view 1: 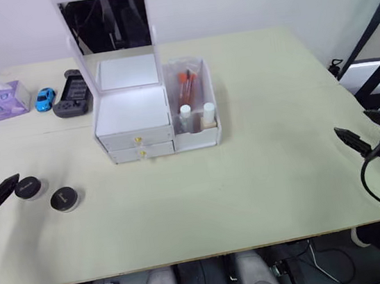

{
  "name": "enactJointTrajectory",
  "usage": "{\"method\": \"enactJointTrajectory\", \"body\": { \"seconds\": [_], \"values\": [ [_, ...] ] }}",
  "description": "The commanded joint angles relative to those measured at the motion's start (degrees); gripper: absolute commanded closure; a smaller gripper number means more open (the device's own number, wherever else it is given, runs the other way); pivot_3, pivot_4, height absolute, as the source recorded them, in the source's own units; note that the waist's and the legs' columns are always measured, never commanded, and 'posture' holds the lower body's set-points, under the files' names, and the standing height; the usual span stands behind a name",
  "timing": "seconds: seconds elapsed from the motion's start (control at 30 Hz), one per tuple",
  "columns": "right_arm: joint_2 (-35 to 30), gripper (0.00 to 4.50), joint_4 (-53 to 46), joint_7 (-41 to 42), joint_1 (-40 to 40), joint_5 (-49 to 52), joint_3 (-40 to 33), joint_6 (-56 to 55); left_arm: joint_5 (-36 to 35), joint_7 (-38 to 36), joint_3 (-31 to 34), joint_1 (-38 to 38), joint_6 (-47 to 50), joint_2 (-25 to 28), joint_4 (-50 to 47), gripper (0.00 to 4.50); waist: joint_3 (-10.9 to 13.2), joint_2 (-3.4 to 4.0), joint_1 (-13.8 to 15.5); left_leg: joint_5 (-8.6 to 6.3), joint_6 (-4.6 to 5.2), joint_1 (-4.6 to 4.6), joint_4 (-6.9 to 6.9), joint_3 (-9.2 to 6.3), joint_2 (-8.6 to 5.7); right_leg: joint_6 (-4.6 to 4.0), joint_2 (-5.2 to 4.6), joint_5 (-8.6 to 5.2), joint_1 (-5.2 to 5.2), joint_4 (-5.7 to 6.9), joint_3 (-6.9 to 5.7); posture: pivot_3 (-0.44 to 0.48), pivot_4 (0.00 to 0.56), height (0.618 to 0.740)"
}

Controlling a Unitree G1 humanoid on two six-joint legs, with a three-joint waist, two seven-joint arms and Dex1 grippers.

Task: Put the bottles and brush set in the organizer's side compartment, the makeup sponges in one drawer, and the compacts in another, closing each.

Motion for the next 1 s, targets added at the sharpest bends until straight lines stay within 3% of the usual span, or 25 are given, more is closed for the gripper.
{"method": "enactJointTrajectory", "body": {
  "seconds": [0.03, 0.27, 0.4, 0.5, 0.77, 1.0],
  "values": [
    [-1.4, 0.0, -4.0, -0.8, -2.5, 1.0, 1.8, 2.8, -0.9, 1.0, 0.7, -0.7, -0.3, -0.2, -4.4, 0.04, 0.0, 0.0, -0.1, 0.0, 0.0, 0.01, 0.0, 0.0, 0.01, 0.0, 0.01, 0.0, 0.0, 0.01, 0.0, 0.0, 0.15, 0.729],
    [-1.9, 0.0, -11.5, -3.0, -8.7, -0.9, 11.1, 10.5, -4.4, 0.5, -1.8, 0.8, 7.7, -2.5, -19.7, 0.04, 0.1, 0.14, -0.2, 0.01, 0.02, -0.12, -0.11, -0.07, -0.01, -0.12, -0.03, 0.08, 0.11, 0.01, -0.06, 0.0, 0.15, 0.732],
    [-1.6, 0.0, -16.9, -1.7, -14.3, 4.9, 15.1, 20.3, -6.6, 3.6, -3.4, 4.6, 14.1, -5.0, -33.3, 0.04, 0.4, 0.85, -1.6, 0.08, 0.03, -0.14, 0.01, -3.2, -1.45, 0.57, -1.42, -0.64, 1.87, 0.01, -2.93, 0.0, 0.15, 0.735],
    [-3.2, 0.0, -21.9, 0.4, -17.9, 4.9, 19.1, 21.8, -7.4, 7.3, -4.5, 7.7, 18.0, -7.8, -42.4, 0.04, 0.6, 1.05, -0.2, 0.08, 0.0, -0.23, 0.06, -2.96, -1.16, 0.38, -1.24, -0.77, 1.54, 0.06, -2.87, 0.0, 0.15, 0.735],
    [-7.0, 0.0, -27.8, 4.9, -34.4, 18.9, 24.6, 42.9, -7.9, 22.5, -14.3, 13.9, 27.0, -20.7, -62.2, 0.04, 0.6, 1.06, 0.6, 0.07, -0.02, -0.23, -0.02, -2.87, -0.95, 0.12, -0.99, -0.89, 1.52, -0.02, -2.79, 0.0, 0.15, 0.735],
    [-7.8, 0.0, -29.6, 5.6, -42.4, 23.0, 26.5, 49.4, 0.2, 35.7, -23.7, 14.0, 27.6, -30.3, -65.9, 0.04, 0.6, 1.05, 1.2, 0.07, -0.02, -0.18, 0.08, -2.82, -0.96, 0.02, -0.97, -0.82, 1.52, -0.04, -2.72, 0.0, 0.15, 0.735]
  ]
}}
